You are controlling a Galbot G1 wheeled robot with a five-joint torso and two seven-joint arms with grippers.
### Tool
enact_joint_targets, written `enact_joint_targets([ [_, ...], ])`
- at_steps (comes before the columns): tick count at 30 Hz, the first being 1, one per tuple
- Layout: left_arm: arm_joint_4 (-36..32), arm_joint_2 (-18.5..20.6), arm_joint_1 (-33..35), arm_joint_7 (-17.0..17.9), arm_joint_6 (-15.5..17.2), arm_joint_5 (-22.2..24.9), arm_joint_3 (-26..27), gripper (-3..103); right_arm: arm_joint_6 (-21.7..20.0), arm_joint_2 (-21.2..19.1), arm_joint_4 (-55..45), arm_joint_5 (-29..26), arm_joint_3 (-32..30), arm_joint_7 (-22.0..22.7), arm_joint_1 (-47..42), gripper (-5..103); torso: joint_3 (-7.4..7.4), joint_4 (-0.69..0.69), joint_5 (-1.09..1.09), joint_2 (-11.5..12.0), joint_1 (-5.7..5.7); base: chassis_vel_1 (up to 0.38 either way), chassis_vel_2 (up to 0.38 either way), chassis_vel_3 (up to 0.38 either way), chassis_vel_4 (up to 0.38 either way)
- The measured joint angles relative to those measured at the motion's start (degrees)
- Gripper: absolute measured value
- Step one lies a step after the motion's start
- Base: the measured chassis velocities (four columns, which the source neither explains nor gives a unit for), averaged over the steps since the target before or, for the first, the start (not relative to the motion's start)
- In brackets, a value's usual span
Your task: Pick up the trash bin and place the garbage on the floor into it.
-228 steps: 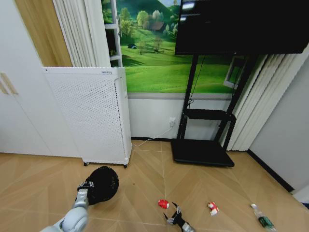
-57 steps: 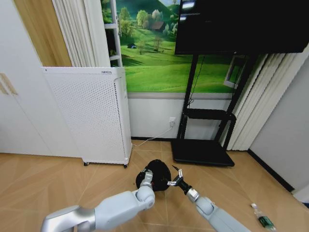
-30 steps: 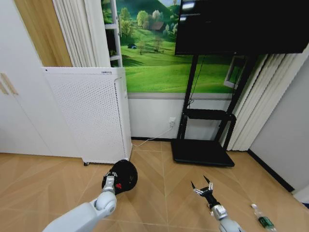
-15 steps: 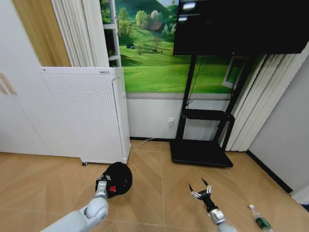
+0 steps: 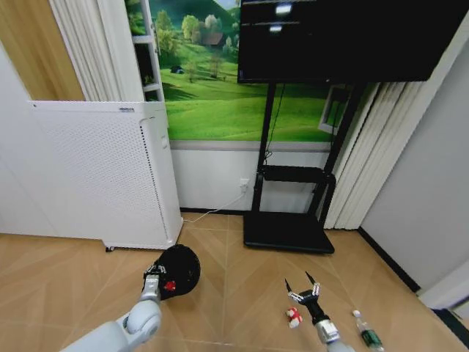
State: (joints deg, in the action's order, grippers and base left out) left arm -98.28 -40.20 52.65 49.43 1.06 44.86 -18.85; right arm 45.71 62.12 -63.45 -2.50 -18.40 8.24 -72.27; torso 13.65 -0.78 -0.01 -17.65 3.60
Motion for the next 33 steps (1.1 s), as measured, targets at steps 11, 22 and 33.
enact_joint_targets([
  [11,-0.8,0.06,1.3,0.16,-0.04,-0.4,1.02,7,-0.38,0.63,-0.4,5.97,-1.08,3.61,-1.49,100,-0.01,0.07,-0.02,-0.01,-0.01,-0.007,-0.027,0.027,-0.001],
  [22,-2.11,0.98,5.02,-0.2,-0.23,-1.78,3.64,7,-6.22,-0.14,5.94,4.65,5.63,5.83,1.02,100,-0.01,0.03,-0.01,-0.01,-0.01,0.015,0.012,-0.009,-0.01],
  [33,-0.08,1.02,9.87,-1.75,-1.29,-5.0,6.85,7,-5.34,2.93,21.26,2.13,8.34,-0.88,7.39,100,-0.01,0.04,0.0,-0.01,-0.01,0.0,0.0,0.0,0.0],
])
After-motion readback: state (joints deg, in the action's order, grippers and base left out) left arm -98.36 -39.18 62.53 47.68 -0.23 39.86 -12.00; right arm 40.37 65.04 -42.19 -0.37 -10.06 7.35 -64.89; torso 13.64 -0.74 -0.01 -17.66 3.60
